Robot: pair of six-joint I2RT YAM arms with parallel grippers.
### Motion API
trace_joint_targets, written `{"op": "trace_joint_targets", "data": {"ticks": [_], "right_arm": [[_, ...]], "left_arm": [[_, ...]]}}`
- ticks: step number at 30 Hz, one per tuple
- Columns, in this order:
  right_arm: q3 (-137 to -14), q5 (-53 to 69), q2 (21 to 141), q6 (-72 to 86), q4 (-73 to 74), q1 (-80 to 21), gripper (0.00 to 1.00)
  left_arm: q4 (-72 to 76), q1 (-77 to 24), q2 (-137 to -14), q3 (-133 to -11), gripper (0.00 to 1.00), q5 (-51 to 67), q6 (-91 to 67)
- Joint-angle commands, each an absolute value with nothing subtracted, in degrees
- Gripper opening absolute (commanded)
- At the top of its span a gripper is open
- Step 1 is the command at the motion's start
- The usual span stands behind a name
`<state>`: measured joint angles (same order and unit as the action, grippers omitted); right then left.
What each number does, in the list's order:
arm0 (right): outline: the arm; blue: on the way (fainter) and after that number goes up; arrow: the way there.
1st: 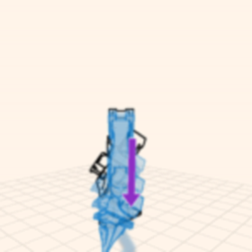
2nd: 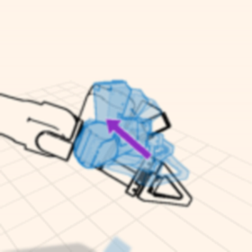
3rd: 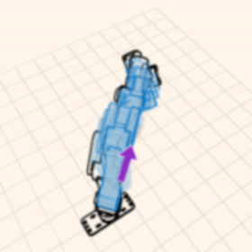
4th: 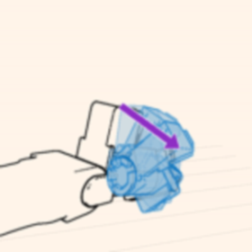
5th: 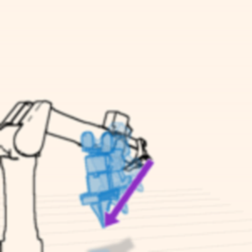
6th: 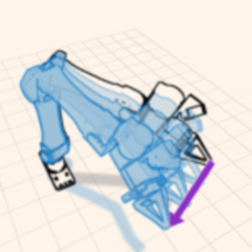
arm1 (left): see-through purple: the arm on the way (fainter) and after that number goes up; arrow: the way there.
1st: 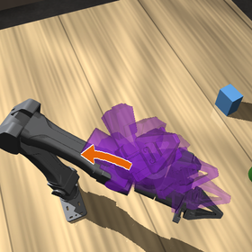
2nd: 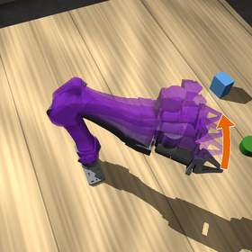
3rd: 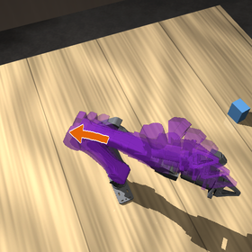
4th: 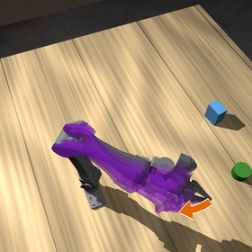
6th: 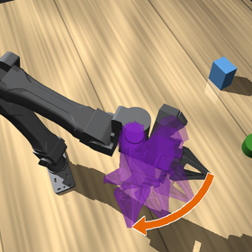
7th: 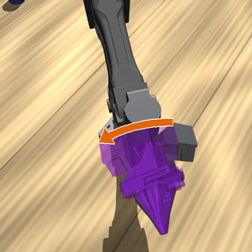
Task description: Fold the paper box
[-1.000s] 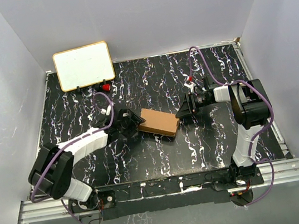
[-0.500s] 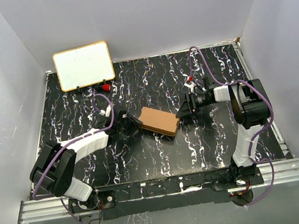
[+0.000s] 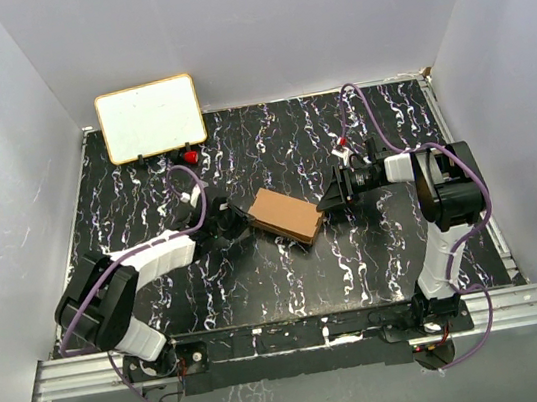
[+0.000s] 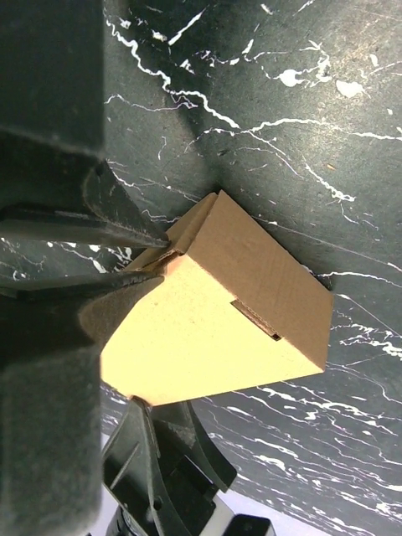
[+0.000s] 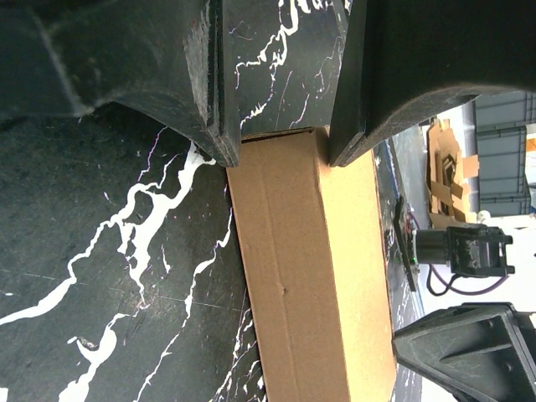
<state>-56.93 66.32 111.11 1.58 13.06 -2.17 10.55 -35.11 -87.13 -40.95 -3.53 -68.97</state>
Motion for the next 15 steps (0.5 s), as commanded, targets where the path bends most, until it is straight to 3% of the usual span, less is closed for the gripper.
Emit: {"op": "trace_joint_targets", "data": {"ticks": [1,5,7,12,15], "right_arm": [[-58.75,64.65,112.59,-0.22,12.22,-2.37,0.5],[-58.8,64.78,112.67,-0.15,12.22,-2.35,0.5],[-58.8,64.72,112.7,-0.14,12.22,-2.31,0.5],[-58.8,64.62,112.76,-0.08,12.22,-2.32,0.5],[-58.8,64.6,112.9,-0.17,12.22,-2.29,0.5]], "left_arm": [[8.6,-35.3,-85.72,-40.6,0.21,-3.43,-63.78],[8.67,-35.24,-82.08,-39.9,0.52,-0.4,-57.94],[9.69,-35.24,-79.76,-38.74,0.61,2.38,-55.05],[18.11,-35.4,-73.34,-33.84,0.66,11.4,-50.97],[25.11,-37.11,-72.58,-32.19,0.63,14.35,-53.95]]}}
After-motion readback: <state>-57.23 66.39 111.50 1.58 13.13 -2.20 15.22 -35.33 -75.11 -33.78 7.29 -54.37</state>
